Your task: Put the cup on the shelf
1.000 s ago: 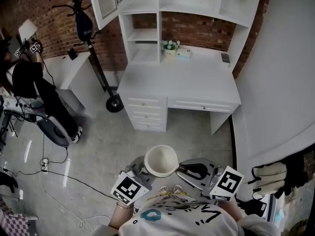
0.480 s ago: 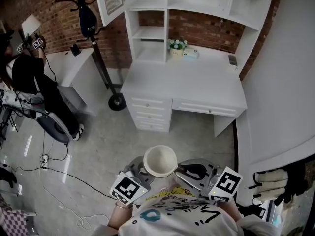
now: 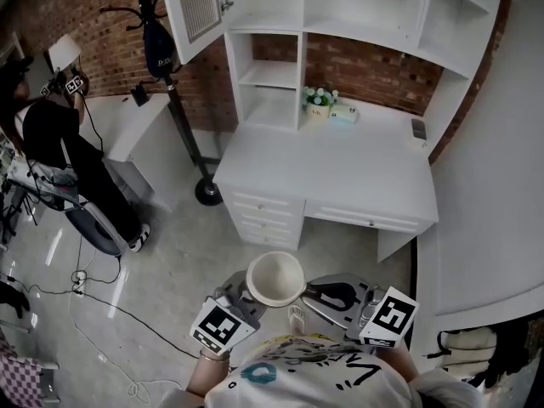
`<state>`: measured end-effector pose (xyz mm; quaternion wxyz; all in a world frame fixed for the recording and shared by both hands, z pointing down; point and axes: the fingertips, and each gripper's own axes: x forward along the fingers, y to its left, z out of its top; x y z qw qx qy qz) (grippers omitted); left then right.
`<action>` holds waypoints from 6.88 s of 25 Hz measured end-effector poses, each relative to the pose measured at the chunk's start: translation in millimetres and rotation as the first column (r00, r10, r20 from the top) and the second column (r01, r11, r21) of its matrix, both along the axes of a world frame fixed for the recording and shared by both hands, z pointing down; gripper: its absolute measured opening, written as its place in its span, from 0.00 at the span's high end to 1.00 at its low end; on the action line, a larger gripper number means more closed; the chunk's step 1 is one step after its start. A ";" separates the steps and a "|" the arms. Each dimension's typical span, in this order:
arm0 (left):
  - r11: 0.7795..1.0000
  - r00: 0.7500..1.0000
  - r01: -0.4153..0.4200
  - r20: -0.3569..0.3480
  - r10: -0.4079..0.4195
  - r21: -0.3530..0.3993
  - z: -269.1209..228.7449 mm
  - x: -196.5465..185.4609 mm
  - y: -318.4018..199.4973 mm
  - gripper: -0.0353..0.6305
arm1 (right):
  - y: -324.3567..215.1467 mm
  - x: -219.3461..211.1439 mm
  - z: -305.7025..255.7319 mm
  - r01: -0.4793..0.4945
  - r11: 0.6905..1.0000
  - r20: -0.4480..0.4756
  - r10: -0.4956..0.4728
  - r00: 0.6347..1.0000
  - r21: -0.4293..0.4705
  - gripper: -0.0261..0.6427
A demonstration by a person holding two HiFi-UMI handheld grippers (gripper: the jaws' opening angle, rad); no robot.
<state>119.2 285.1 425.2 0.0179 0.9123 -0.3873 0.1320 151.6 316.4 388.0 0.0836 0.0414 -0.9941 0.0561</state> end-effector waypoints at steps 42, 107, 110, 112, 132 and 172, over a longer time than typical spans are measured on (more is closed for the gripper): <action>1.000 1.000 -0.021 0.017 0.021 -0.013 -1.8 -108.2 -249.5 0.93 | -249.2 -108.2 -1.4 -0.019 1.000 0.022 0.019 1.000 -0.025 0.87; 0.998 0.996 -0.065 0.057 0.064 0.013 8.0 -203.1 -536.1 0.93 | -523.4 -208.0 -6.6 -0.225 0.974 0.043 0.225 0.973 0.005 0.87; 0.995 0.995 -0.095 0.040 0.094 0.025 2.8 -207.5 -550.0 0.93 | -535.6 -213.5 -11.0 -0.266 0.964 0.043 0.266 0.963 0.002 0.87; 0.994 0.994 -0.102 0.031 0.101 0.031 0.4 -212.9 -561.5 0.93 | -545.9 -218.8 -12.4 -0.286 0.958 0.045 0.285 0.957 0.004 0.87; 0.996 0.996 -0.089 -0.030 0.090 0.028 6.3 -232.8 -638.8 0.93 | -637.5 -246.3 -3.7 -0.442 0.897 0.045 0.442 0.896 -0.020 0.87; 0.999 0.993 -0.040 -0.108 0.038 -0.014 11.8 -252.8 -637.8 0.93 | -875.0 -232.6 37.9 -0.833 0.539 -0.211 0.835 0.508 0.126 0.87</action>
